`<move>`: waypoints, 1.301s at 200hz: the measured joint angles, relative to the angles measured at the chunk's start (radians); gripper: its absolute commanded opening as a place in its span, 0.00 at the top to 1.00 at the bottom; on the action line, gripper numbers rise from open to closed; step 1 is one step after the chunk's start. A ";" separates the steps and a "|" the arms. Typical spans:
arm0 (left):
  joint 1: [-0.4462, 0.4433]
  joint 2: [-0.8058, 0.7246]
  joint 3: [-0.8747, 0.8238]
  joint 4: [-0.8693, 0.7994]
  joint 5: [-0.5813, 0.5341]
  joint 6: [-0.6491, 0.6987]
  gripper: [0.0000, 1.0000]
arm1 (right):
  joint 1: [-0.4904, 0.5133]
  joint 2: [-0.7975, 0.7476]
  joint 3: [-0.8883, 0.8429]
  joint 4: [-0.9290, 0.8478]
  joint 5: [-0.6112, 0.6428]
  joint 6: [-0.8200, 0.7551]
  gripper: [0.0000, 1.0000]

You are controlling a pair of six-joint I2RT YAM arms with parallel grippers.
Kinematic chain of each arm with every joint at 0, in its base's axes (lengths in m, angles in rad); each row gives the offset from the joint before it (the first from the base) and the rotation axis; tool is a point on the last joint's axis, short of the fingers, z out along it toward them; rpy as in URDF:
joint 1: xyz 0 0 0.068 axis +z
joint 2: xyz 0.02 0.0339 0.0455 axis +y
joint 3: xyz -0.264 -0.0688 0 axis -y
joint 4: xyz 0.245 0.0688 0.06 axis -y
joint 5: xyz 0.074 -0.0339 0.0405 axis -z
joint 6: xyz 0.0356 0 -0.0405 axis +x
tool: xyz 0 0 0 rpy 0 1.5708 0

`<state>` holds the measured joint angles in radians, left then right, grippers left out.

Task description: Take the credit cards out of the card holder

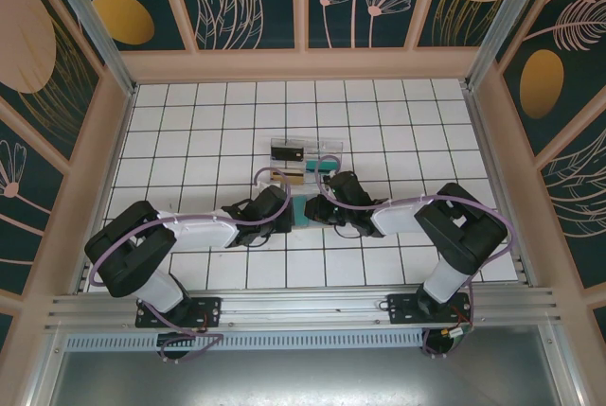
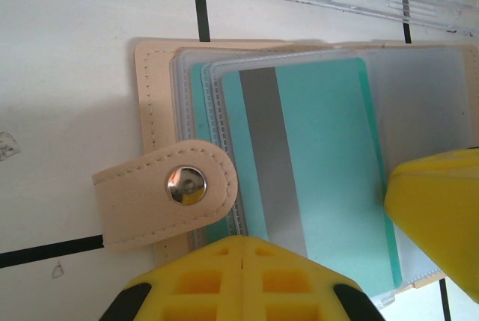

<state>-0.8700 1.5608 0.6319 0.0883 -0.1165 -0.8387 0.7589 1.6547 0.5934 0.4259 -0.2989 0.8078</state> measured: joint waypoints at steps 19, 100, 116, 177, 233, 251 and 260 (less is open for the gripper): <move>0.000 0.000 0.000 0.000 0.000 0.000 0.97 | 0.000 0.012 0.000 0.013 -0.016 0.006 0.88; 0.000 0.001 0.000 -0.002 -0.005 0.000 1.00 | -0.020 0.000 -0.029 0.043 -0.041 0.018 1.00; 0.000 0.004 0.000 -0.001 -0.006 -0.003 1.00 | -0.034 -0.016 -0.044 0.043 -0.043 0.018 1.00; -0.002 0.008 0.000 0.005 -0.015 -0.004 1.00 | -0.058 -0.025 -0.076 0.071 -0.054 0.023 0.93; -0.002 0.013 0.004 0.006 -0.016 -0.004 1.00 | -0.059 -0.025 -0.081 0.103 -0.076 0.041 0.83; -0.002 0.013 0.004 0.006 -0.016 -0.004 1.00 | -0.060 -0.024 -0.086 0.119 -0.088 0.045 0.83; -0.002 0.013 0.004 0.006 -0.016 -0.004 1.00 | -0.060 -0.022 -0.086 0.125 -0.093 0.048 0.83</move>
<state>-0.8715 1.5738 0.6361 0.0940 -0.1322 -0.8425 0.6991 1.6329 0.5076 0.5507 -0.3923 0.8558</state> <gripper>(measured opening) 0.055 0.167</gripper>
